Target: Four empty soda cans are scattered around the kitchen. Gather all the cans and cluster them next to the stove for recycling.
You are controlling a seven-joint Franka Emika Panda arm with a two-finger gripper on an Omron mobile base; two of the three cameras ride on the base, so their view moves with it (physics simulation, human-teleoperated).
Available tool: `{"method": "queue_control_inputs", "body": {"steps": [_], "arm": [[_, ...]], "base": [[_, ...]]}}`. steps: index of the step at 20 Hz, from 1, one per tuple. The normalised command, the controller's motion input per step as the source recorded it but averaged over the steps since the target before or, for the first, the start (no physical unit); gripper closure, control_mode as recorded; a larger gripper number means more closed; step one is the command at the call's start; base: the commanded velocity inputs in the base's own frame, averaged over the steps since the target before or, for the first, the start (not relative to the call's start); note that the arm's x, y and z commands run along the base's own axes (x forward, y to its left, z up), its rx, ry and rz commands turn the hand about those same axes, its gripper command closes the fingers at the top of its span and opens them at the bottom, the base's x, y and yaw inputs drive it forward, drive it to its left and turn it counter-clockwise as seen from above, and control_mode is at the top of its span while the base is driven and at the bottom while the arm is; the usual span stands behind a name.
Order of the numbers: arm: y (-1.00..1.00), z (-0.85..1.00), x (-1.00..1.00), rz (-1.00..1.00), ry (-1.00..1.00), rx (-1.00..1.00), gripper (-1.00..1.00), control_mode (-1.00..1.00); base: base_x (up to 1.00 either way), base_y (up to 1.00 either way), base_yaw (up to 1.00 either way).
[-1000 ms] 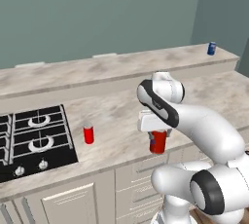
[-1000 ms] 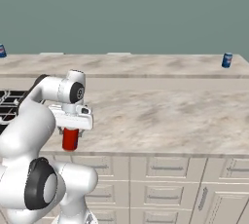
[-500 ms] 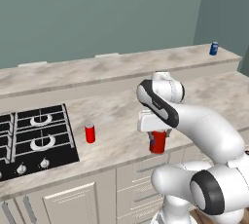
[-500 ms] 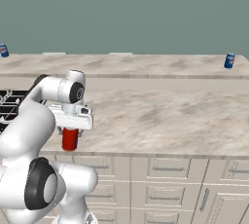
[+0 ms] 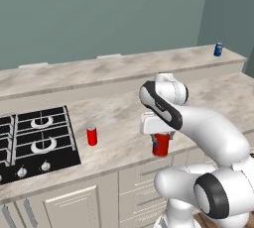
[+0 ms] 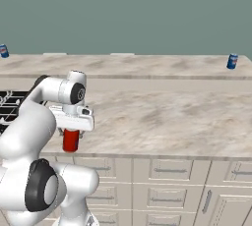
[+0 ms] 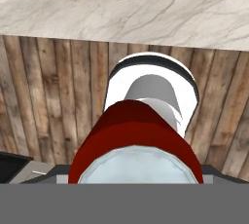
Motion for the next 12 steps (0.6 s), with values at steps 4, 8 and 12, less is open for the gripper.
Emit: {"method": "queue_control_inputs", "body": {"steps": [4,8,12], "arm": [[0.11,0.00,0.17,0.03,-0.02,-0.05,1.00,-1.00],[0.21,0.00,0.34,0.13,-0.03,-0.09,1.00,-1.00],[0.26,0.00,0.41,0.16,-0.05,-0.03,1.00,-1.00]], "base": [[0.04,0.03,0.00],[0.00,0.00,0.00],[0.00,0.00,0.00]]}}
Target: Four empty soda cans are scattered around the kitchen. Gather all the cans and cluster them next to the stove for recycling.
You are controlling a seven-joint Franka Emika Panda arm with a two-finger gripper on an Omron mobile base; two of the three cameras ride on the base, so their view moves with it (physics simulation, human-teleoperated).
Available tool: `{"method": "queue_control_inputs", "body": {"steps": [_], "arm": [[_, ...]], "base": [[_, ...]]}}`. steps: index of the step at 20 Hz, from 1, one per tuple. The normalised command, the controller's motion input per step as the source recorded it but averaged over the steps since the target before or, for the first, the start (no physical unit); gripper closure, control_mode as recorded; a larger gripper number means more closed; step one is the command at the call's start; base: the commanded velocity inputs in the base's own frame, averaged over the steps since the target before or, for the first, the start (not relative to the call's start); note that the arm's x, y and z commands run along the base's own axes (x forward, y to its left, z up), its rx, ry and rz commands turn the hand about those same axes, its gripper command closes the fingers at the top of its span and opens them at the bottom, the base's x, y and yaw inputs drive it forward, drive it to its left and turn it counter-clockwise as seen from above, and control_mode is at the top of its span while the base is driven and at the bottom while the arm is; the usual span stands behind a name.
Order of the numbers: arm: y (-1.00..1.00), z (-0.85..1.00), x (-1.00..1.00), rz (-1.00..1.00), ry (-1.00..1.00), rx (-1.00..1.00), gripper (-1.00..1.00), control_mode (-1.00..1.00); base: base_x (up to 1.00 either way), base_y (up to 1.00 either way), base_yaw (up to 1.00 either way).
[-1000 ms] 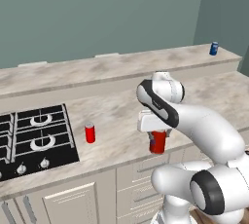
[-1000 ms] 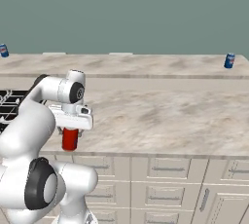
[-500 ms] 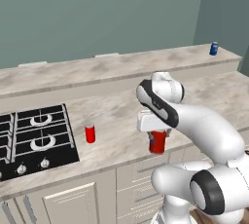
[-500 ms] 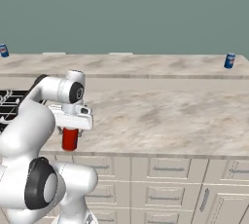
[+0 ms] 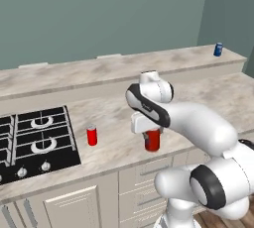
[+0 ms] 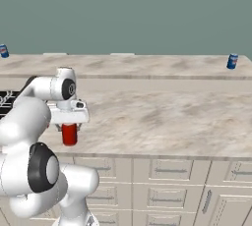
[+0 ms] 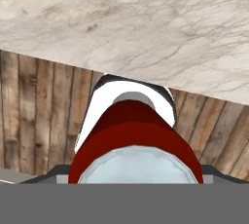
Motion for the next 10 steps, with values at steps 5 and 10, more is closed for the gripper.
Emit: {"method": "queue_control_inputs", "body": {"steps": [5,10], "arm": [[0.17,0.00,0.40,0.17,-0.10,0.00,1.00,-1.00],[0.27,-0.06,0.37,0.17,-0.20,0.00,1.00,-1.00]], "base": [[0.00,0.00,0.00],[0.00,0.00,0.00]]}}
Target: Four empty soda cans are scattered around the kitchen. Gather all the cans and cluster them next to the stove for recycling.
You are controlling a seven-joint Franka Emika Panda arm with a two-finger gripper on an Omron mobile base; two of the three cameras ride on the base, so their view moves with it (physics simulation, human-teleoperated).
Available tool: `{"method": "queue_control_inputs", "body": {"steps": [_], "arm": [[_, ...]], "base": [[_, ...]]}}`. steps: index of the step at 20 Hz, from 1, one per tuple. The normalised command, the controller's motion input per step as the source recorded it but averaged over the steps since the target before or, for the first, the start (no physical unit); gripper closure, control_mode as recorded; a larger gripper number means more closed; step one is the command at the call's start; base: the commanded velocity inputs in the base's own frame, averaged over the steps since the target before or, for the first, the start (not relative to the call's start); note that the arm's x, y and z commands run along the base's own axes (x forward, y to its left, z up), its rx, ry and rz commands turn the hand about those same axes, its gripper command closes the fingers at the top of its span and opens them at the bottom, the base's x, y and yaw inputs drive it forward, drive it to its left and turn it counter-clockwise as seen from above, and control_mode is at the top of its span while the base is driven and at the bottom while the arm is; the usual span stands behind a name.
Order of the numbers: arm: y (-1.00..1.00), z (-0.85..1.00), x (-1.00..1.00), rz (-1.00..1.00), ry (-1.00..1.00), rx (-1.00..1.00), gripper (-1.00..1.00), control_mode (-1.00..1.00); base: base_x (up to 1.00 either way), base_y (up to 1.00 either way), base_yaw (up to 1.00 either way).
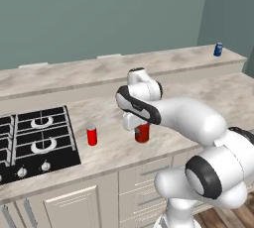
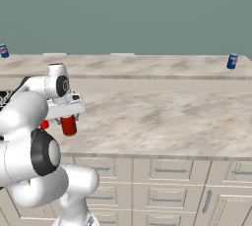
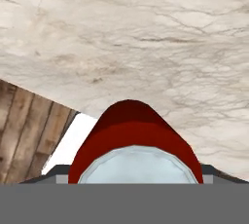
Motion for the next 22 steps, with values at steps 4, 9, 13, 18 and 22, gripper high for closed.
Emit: {"method": "queue_control_inputs", "body": {"steps": [4,9,13,18,22], "arm": [[0.25,-0.11,0.25,0.18,-0.19,0.05,1.00,-1.00],[0.19,-0.08,0.22,0.13,-0.17,0.11,1.00,-1.00],[0.21,-0.08,0.19,0.11,-0.19,0.12,1.00,-1.00],[0.21,-0.11,0.18,0.07,-0.09,0.11,1.00,-1.00],[0.19,-0.06,0.23,0.03,0.02,0.12,1.00,-1.00]], "base": [[0.00,0.00,0.00],[0.00,0.00,0.00],[0.00,0.00,0.00],[0.00,0.00,0.00],[0.00,0.00,0.00]]}}
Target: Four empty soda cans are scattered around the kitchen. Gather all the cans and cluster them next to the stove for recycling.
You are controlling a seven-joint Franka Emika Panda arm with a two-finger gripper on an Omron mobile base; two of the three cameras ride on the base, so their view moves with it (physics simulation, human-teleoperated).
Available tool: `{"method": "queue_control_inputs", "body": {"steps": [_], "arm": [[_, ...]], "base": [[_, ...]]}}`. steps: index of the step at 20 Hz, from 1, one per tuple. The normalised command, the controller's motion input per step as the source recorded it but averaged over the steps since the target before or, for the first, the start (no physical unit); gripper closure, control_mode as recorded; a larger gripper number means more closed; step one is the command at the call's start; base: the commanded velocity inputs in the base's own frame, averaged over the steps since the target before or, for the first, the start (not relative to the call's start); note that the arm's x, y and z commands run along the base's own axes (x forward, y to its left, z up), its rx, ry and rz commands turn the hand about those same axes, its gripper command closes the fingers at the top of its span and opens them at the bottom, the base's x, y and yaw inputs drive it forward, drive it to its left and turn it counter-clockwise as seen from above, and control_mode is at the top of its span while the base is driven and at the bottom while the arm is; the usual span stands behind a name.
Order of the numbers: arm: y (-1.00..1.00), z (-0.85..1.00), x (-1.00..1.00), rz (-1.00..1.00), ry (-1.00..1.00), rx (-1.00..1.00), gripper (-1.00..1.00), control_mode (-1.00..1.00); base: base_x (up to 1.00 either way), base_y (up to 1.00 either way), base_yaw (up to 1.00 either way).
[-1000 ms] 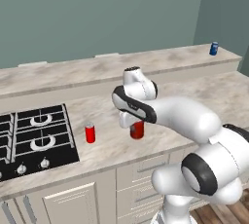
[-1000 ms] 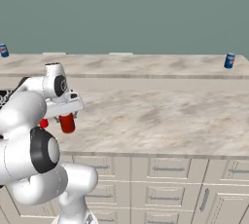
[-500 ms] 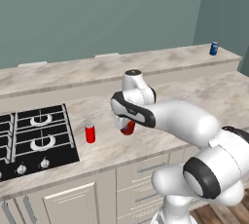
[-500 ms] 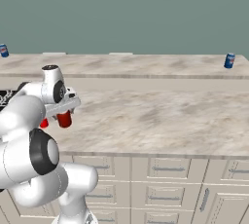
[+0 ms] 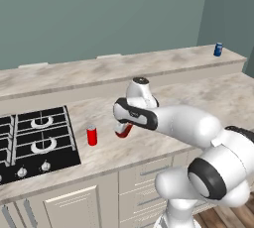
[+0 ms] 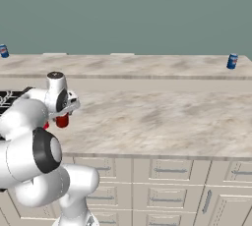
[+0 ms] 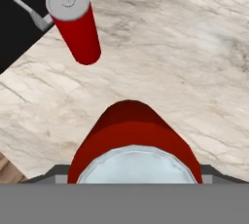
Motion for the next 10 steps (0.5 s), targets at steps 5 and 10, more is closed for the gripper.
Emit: {"method": "queue_control_inputs", "body": {"steps": [5,10], "arm": [[0.05,0.00,0.18,0.00,0.12,0.01,1.00,-1.00],[0.06,-0.06,0.19,0.00,0.11,0.00,1.00,-1.00]], "base": [[0.00,0.00,0.00],[0.00,0.00,0.00]]}}
